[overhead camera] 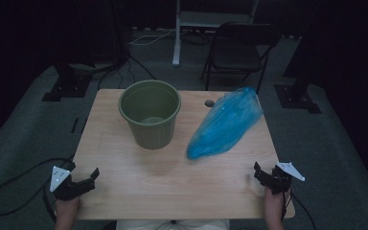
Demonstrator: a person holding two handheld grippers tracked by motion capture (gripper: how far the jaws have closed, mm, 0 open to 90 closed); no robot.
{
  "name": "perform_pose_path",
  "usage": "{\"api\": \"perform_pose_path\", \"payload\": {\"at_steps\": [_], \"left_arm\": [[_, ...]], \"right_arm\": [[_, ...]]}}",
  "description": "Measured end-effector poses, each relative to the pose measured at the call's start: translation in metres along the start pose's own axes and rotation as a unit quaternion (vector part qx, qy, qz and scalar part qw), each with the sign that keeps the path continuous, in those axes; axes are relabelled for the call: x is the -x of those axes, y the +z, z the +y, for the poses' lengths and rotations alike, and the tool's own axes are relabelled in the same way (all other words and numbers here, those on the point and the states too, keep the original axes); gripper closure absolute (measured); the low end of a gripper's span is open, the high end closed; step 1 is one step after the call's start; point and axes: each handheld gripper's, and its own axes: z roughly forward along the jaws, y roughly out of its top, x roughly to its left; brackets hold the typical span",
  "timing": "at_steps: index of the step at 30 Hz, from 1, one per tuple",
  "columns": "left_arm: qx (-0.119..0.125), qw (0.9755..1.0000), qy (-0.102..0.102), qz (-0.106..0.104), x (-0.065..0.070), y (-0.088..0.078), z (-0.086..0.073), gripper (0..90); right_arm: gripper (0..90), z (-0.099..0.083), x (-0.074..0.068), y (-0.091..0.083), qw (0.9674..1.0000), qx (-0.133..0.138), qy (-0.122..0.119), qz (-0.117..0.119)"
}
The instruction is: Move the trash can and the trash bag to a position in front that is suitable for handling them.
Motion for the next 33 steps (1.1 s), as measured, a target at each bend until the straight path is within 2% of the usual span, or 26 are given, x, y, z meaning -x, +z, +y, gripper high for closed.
{"api": "perform_pose_path", "payload": {"at_steps": [5,6,10,15,25,29,33], "left_arm": [[-0.006,1.0,-0.003,-0.002,0.002,0.004,0.001,0.4],[-0.009,0.9999,-0.013,-0.004,0.002,0.01,0.003,0.4],[-0.01,0.9997,-0.02,-0.003,0.0,0.015,0.005,0.3],[-0.016,0.9994,-0.03,-0.006,-0.004,0.02,0.008,0.4],[-0.022,0.9991,-0.032,-0.016,-0.004,0.04,0.015,0.4],[-0.025,0.9989,-0.033,-0.021,-0.003,0.049,0.019,0.3],[-0.023,0.9984,-0.045,-0.025,-0.004,0.058,0.023,0.3]], "right_arm": [[11.3,0.001,-0.001,0.003,0.9999,-0.013,-0.002,-0.003],[11.3,0.003,-0.003,0.007,0.9997,-0.02,-0.008,-0.007],[11.3,0.006,-0.01,0.014,0.9994,-0.028,-0.02,-0.001],[11.3,0.013,-0.023,0.026,0.9982,-0.036,-0.043,0.019],[11.3,0.035,-0.058,0.044,0.9962,-0.027,-0.048,0.067],[11.3,0.043,-0.076,0.054,0.9945,-0.025,-0.061,0.082],[11.3,0.052,-0.09,0.062,0.9931,-0.021,-0.061,0.098]]}}
